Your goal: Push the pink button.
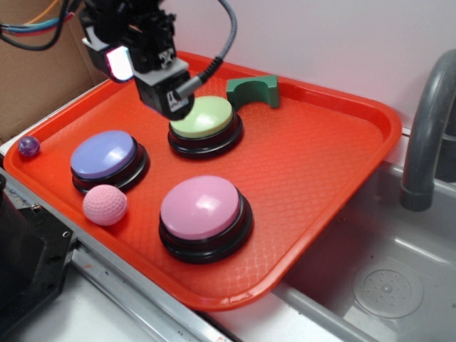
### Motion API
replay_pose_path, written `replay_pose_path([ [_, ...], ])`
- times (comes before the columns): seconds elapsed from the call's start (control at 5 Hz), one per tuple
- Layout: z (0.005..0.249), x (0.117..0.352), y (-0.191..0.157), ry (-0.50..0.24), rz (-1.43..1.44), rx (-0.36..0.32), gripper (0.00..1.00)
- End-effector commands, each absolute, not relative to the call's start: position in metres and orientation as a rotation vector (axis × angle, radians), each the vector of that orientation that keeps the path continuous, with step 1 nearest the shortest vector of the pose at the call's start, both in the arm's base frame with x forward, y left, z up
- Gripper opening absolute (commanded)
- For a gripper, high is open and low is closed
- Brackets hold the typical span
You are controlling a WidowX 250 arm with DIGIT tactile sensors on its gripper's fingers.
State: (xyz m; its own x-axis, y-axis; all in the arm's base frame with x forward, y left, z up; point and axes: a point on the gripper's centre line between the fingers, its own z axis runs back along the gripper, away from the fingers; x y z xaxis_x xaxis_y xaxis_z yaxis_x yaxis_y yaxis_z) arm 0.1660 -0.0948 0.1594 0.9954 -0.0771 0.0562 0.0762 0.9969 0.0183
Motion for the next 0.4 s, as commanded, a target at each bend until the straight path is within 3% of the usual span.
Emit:
replay_pose_path([
  [0.0, 0.1833, 0.1594, -0.1039, -0.142, -0.072, -0.014, 1.00],
  [0.2, 0.1887, 0.1546, -0.1045, -0.179, -0.063, 0.014, 1.00],
])
